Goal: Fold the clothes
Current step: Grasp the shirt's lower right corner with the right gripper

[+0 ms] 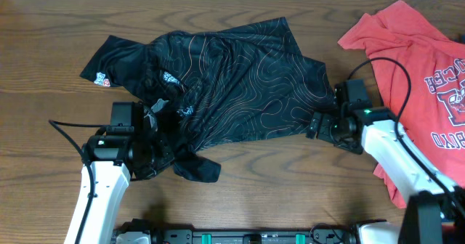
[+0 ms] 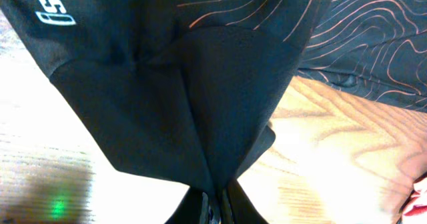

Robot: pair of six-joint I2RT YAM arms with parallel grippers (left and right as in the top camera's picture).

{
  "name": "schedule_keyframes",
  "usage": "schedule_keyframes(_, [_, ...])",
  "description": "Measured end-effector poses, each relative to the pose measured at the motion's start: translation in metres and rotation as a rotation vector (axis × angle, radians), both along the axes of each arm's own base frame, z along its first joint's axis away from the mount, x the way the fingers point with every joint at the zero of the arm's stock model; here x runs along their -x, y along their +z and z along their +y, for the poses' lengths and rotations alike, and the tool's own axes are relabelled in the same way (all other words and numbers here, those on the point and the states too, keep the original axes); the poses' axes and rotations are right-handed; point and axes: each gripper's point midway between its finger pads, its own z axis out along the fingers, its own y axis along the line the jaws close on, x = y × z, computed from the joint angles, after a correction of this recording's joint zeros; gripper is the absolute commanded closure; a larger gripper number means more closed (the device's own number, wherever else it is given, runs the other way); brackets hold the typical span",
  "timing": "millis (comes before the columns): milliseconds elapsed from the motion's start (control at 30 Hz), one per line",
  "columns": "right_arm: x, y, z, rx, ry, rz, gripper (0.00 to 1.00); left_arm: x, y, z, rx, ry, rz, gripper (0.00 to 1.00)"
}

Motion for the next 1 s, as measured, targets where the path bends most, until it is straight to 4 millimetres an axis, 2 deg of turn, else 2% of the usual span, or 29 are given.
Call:
schedule_keyframes(133, [-0.009,-0.026,0.002,-0.023,-0.070,-0.022,0.01,0.007,-0.001,0.000,-0.001,-0.002,0.028,0.93])
schedule_keyframes(267, [-0.043,-0.023,0.005,-0.047,-0.124,-0.142,0.01,0.008,-0.001,0.000,-0.002,-0.003,0.033,0.92])
schedule_keyframes(367, [-0.067,-0.021,0.007,-0.058,-0.141,-0.219,0.08,0.008,-0.002,0.001,-0.006,-0.002,0.034,0.92])
schedule_keyframes(400, [-0.075,-0.021,0.007,-0.062,-0.148,-0.244,0.18,0.008,-0.002,0.001,-0.009,-0.002,0.034,0.92])
schedule_keyframes(467, [-0.081,-0.024,0.007,-0.059,-0.149,-0.255,0.46,0.008,-0.002,0.002,-0.013,-0.003,0.036,0.92])
schedule_keyframes(567, [-0.079,-0.029,0.005,-0.054,-0.167,-0.237,0.99,0.010,-0.003,0.003,-0.018,-0.003,0.043,0.92])
schedule_keyframes(767, [-0.065,-0.033,0.003,-0.070,-0.187,-0.165,0.99,0.010,-0.003,0.004,-0.023,-0.003,0.043,0.94])
schedule_keyframes(933, [-0.021,-0.027,-0.014,-0.045,-0.177,-0.007,0.99,0.013,-0.002,0.004,-0.028,-0.021,0.049,0.94])
schedule_keyframes(1000, [-0.010,-0.011,-0.023,-0.033,-0.158,0.017,0.99,0.012,0.004,0.005,-0.033,-0.035,0.042,0.94])
